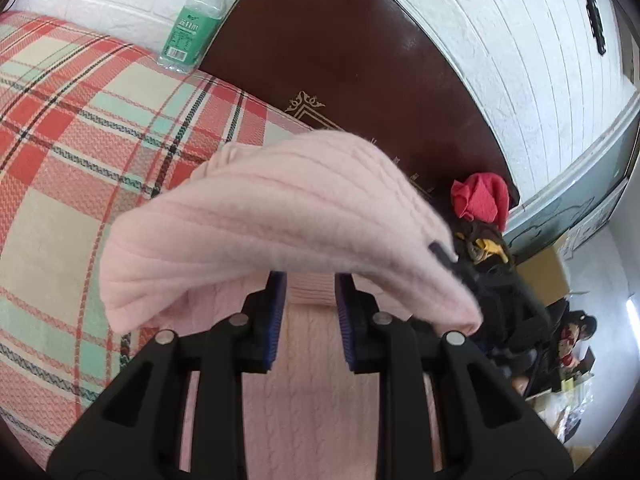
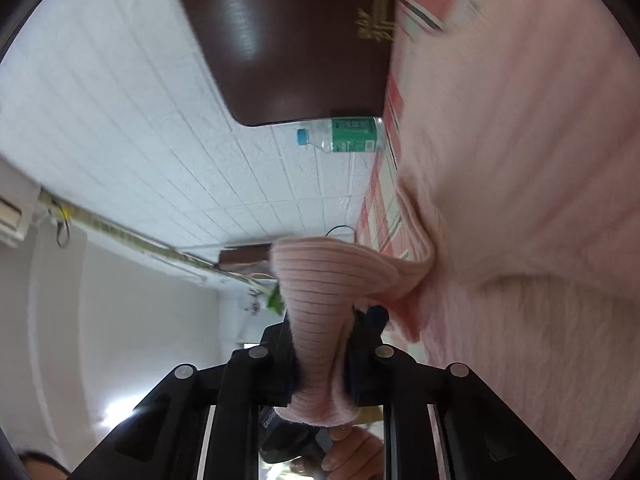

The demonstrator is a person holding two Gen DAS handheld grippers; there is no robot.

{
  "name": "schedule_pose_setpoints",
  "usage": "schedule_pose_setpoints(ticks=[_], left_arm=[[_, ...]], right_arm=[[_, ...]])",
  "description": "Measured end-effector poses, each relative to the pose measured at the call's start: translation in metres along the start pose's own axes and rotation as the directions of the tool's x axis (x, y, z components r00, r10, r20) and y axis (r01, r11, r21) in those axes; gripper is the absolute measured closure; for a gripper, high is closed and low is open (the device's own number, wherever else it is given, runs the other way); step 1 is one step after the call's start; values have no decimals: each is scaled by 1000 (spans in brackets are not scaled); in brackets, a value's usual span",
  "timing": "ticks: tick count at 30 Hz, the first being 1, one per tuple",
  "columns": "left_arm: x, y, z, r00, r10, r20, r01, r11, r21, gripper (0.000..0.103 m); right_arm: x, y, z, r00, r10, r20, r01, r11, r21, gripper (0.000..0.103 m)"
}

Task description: Fold clothes

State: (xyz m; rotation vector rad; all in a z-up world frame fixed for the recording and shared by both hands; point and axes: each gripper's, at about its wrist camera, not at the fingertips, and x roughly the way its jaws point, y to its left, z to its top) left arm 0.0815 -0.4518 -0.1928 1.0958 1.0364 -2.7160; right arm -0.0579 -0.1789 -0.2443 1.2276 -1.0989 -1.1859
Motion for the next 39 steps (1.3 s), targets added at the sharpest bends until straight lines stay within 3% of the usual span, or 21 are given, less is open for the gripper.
schedule_pose_setpoints(ticks=[4,8,11,13,17,22,25,28,30,32,34,37,39], left_arm=[[10,-12,-13,998,62,-26,-59,994,94,72],[21,-20,-28,995,75,-68,-65,988,143,72],[27,-26,-41,991,82,-103,-61,980,189,72],[29,-27,-46,989,78,-129,-51,978,200,70],[18,-37,-49,988,32,-152,8,967,255,69],[-26,-52,-28,997,-48,-57,65,940,334,66],[-34,-53,-5,998,34,44,-47,939,341,51],[-6,-50,12,987,160,23,-158,926,343,50],[20,-46,16,955,298,13,-281,886,369,50],[45,-39,20,906,423,7,-394,838,378,50],[54,-23,23,904,426,-28,-396,862,316,52],[59,-6,26,927,368,-71,-340,906,250,75],[59,-2,27,930,360,-70,-337,914,226,84]], right_arm=[[-21,62,18,993,-111,28,114,966,-233,88],[-42,117,26,978,-201,55,205,876,-436,88],[-62,140,23,969,-238,72,239,816,-526,88],[-78,142,21,961,-266,79,265,793,-549,88],[-100,117,20,920,-383,85,367,763,-532,88],[-109,78,29,890,-451,62,425,773,-471,88],[-108,65,29,863,-502,57,466,747,-474,88],[-107,54,31,837,-544,54,503,727,-468,88],[-111,49,32,829,-557,58,516,720,-463,88],[-115,45,33,823,-565,59,527,721,-451,88],[-117,43,32,821,-568,54,529,722,-445,87],[-118,38,31,809,-586,48,543,711,-447,86],[-118,35,33,807,-589,42,545,714,-439,86]])
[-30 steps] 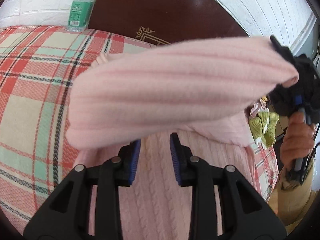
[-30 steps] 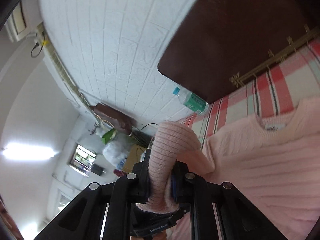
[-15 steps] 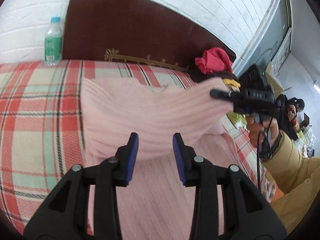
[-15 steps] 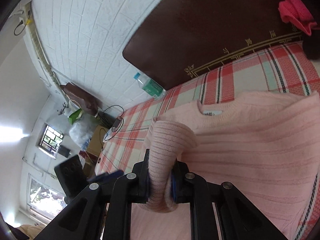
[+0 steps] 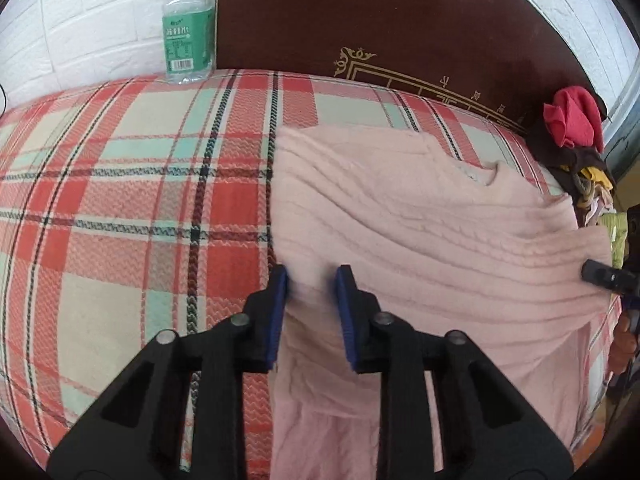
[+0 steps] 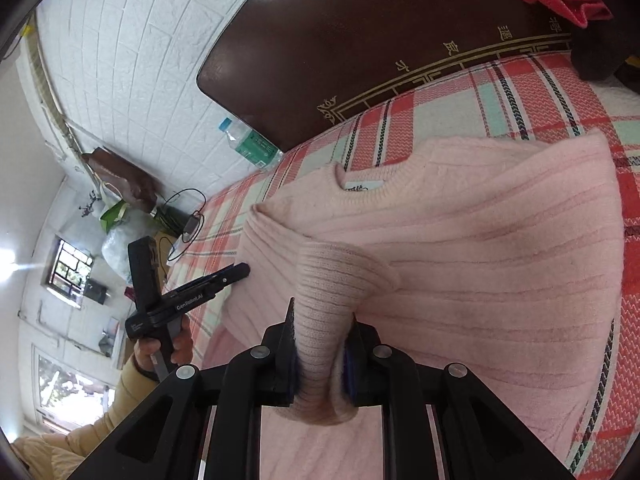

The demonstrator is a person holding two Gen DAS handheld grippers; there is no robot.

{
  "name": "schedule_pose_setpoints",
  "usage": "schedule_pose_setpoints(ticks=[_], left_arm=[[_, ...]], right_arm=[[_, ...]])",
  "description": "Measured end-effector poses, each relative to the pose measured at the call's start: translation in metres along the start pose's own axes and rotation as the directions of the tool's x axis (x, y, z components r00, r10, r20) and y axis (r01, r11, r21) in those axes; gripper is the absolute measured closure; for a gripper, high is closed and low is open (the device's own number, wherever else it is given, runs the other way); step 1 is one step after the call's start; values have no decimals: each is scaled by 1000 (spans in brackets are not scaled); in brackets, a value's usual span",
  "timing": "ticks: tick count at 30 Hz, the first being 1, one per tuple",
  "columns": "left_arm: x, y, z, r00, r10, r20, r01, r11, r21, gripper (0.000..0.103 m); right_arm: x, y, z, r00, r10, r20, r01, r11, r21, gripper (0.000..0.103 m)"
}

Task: Fold clothes
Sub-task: 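Release the sleeves and open both grippers over the sweater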

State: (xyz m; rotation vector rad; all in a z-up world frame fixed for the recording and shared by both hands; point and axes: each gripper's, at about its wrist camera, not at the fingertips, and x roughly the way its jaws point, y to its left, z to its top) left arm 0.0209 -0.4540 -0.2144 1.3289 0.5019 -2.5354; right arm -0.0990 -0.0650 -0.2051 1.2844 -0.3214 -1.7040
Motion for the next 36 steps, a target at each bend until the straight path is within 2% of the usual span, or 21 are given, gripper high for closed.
schedule_pose_setpoints(ticks=[2,7,9,12,13,14,16,18,21,22,23,24,25,27,29,31,33,34,36], left_arm=[[-1,3,2,1000,8,7,-8,1000,-23,89],[-5,12,10,996,80,33,-79,996,-43,91],[-5,17,11,994,103,38,-101,993,-54,91],[-3,28,9,990,131,42,-127,988,-83,94],[-2,31,9,989,140,43,-136,986,-93,100],[-2,36,9,989,142,43,-137,985,-105,100],[-4,44,7,992,121,46,-114,986,-124,100],[-11,47,4,996,65,59,-58,991,-120,100],[-28,37,-2,996,-21,92,26,998,-58,99],[-32,33,-4,995,-40,92,44,998,-39,94],[-33,29,-5,995,-52,86,54,998,-23,77],[-34,24,-6,995,-63,80,64,998,-7,65],[-34,20,-8,995,-54,81,54,999,9,49],[-31,9,-11,996,-2,90,-3,999,50,49],[-26,5,-14,996,25,81,-30,998,61,49],[-22,3,-16,996,49,76,-55,996,67,49],[-20,6,-17,994,74,75,-78,996,49,49],[-20,8,-18,994,84,74,-87,996,37,49],[-22,14,-20,992,99,74,-101,995,12,49]], right_arm=[[2,-2,1,1000,6,-1,-6,1000,7,84],[11,0,2,999,-17,-27,17,1000,-20,80],[19,1,1,998,-45,-49,43,998,-34,70],[28,-2,-1,995,-79,-69,76,996,-43,68],[30,-5,-1,994,-77,-76,75,997,-34,67],[32,-8,-1,994,-75,-84,74,997,-25,62],[30,-12,-2,994,-55,-90,55,998,-7,61],[26,-14,-3,996,-39,-83,38,999,-11,61],[15,-15,-7,997,-22,-75,21,1000,-18,60],[12,-16,-8,997,-17,-73,15,1000,-20,60],[10,-15,-9,997,-27,-72,25,999,-28,63],[8,-14,-9,997,-56,-61,53,998,-43,77],[5,-13,-9,996,-79,-46,76,996,-50,82],[-2,-10,-7,993,-114,-14,113,992,-57,87],[-7,-9,-5,989,-147,9,148,987,-57,87],[-3,-14,-4,985,-173,-22,172,984,-38,87],[-1,-21,-5,978,-204,-32,204,979,-9,79],[-1,-24,-6,974,-223,-34,223,975,-3,78],[-9,-27,-8,967,-254,-1,254,967,17,61]])
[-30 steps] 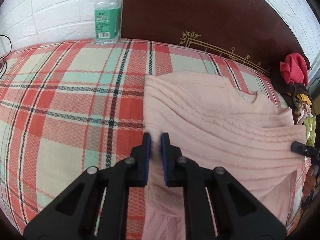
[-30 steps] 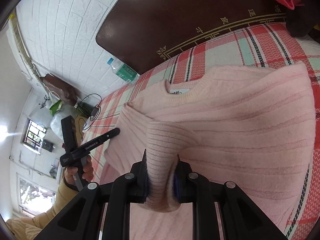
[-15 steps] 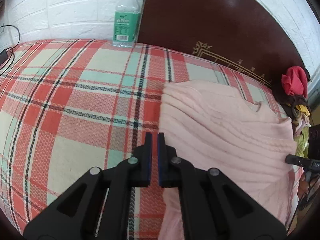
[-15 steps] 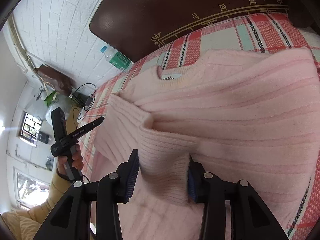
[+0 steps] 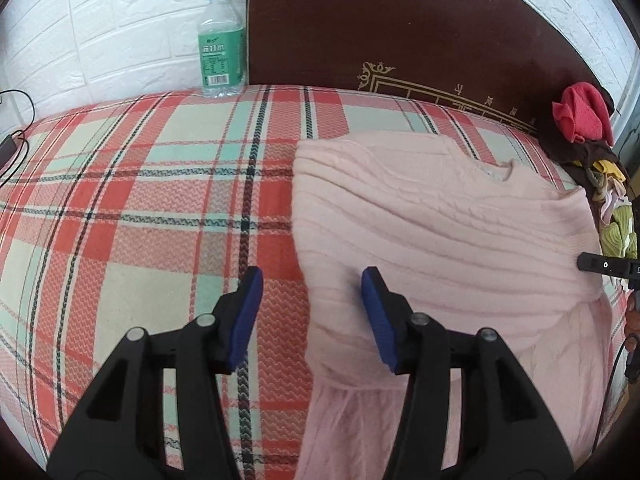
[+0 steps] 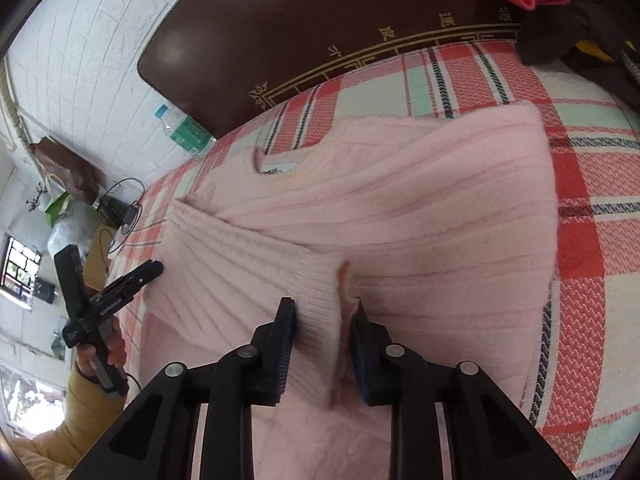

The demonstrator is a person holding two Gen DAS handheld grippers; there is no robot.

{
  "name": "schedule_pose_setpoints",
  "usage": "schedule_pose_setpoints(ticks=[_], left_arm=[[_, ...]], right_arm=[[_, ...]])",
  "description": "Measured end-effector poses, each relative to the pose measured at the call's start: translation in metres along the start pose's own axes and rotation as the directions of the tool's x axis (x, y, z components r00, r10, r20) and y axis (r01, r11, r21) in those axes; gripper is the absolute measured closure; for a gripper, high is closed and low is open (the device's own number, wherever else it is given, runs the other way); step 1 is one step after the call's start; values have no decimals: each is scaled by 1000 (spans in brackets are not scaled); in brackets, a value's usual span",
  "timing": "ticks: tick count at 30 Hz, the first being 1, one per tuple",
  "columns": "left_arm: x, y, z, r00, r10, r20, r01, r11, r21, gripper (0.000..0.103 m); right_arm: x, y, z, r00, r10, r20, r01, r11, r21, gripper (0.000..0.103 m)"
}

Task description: Fold clothes

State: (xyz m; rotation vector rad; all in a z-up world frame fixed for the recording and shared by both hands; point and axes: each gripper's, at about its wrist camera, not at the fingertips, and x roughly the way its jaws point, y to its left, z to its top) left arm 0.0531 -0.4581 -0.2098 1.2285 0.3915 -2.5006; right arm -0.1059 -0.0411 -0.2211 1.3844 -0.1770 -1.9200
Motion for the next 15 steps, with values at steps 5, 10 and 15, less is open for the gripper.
schedule_pose_setpoints(ticks=[5,10,15], left_arm=[[-26,16,-15,999,-53,10,54,998,-38,49],[-61,24,-55,978,-204,-39,203,979,-30,46],[-89,32,-102,956,-286,-64,281,957,-73,29]], right_arm=[[-41,-4,-17,998,7,63,-6,1000,-20,56],[-88,-3,-70,991,120,54,-117,992,-50,50],[-119,-12,-131,988,136,73,-136,991,2,47]])
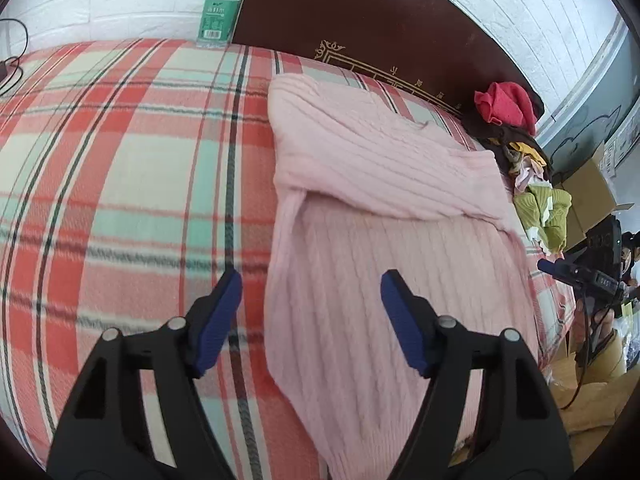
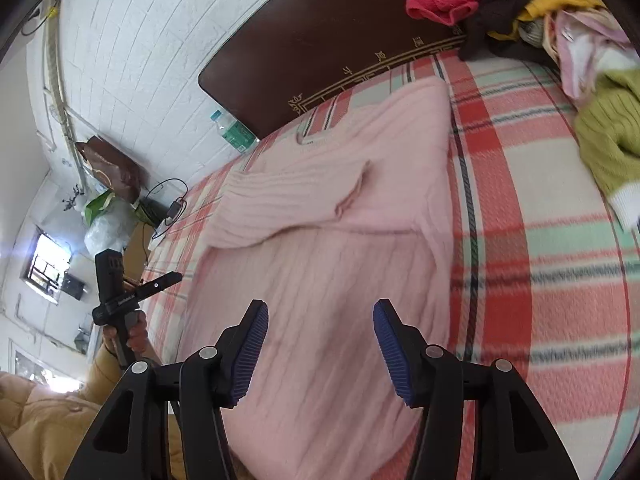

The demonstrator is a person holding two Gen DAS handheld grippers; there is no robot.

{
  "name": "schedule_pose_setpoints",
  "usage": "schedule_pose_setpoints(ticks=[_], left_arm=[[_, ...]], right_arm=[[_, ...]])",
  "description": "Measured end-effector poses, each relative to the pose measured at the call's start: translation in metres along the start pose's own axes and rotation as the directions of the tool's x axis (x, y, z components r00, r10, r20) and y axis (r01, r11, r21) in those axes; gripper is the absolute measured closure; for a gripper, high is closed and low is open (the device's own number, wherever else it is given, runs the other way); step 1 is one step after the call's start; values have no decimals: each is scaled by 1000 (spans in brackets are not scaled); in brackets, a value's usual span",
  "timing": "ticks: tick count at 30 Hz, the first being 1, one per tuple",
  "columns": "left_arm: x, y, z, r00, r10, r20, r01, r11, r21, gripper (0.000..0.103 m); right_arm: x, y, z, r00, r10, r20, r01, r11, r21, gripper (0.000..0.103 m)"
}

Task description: Fold clothes

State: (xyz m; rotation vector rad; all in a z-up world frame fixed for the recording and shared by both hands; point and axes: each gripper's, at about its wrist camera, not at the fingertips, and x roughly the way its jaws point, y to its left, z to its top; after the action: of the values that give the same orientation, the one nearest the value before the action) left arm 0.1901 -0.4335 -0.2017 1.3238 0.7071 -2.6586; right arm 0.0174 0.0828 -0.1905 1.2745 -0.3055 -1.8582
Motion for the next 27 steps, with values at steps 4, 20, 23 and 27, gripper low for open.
schedule_pose_setpoints(ticks=[4,20,23,27], left_arm=[[-12,0,-35,999,-24,-28,23,999,-26,29],[-6,-38,-103,984,-122,-133,125,992,15,24],[-4,-45,-106,980,-132,-147,138,990,31,24],[-4,-47,-109,974,-160,-158,163,987,9,24]], right_arm=[[-12,-4,-36,1000,-6,-13,7,999,35,46],[-11,10,-112,994,-28,-108,27,1000,-5,30],[-4,16,-117,993,4,-121,-7,1000,-24,30],[1,23,-121,990,44,-131,-48,998,-29,28]])
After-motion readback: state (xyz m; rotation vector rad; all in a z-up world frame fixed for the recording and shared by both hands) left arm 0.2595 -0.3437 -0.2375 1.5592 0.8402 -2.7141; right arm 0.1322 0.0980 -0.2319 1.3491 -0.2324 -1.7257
